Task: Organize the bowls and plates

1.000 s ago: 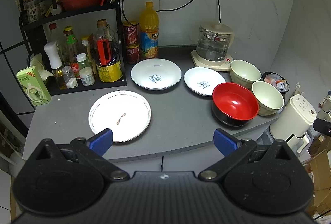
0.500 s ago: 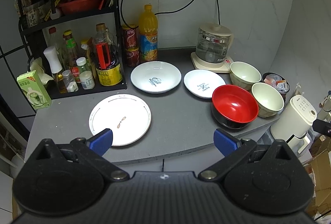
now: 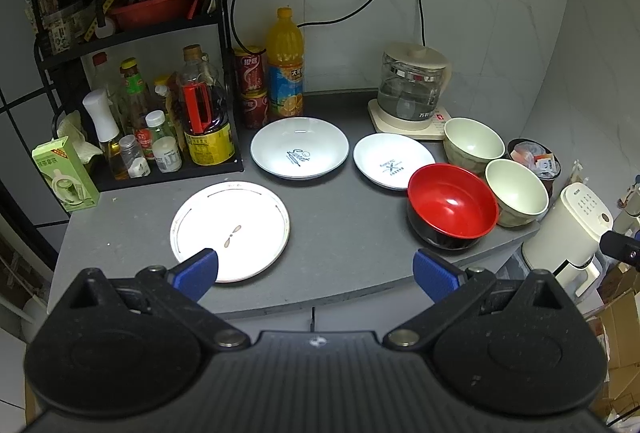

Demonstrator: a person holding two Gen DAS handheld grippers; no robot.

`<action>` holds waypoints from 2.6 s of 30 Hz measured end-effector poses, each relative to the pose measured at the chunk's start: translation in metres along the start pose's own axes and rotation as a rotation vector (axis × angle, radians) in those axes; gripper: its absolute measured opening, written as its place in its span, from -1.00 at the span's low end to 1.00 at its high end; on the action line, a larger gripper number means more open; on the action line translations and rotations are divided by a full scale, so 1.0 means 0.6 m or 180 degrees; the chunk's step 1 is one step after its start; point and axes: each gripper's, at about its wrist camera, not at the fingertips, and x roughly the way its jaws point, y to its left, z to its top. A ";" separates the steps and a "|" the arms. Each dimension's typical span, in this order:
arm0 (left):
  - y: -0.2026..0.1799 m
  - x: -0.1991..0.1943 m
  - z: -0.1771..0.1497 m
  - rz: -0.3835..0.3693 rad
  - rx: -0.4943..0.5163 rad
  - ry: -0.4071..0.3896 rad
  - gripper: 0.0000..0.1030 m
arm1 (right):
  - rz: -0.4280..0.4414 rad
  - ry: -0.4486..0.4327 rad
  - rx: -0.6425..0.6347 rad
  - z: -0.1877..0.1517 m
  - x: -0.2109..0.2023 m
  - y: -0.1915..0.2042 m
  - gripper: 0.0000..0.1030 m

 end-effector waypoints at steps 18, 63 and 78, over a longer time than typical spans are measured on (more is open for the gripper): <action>-0.073 0.049 0.042 -0.0147 0.0244 0.0203 0.99 | -0.0160 -0.0009 0.0224 0.017 0.026 -0.070 1.00; -0.319 0.510 0.277 -0.0884 0.0964 0.0821 0.94 | -0.0760 0.0568 0.0711 0.159 0.375 -0.244 0.99; -0.398 0.613 0.288 -0.1284 0.1177 0.1126 0.44 | -0.1024 0.0858 0.1016 0.133 0.448 -0.294 0.51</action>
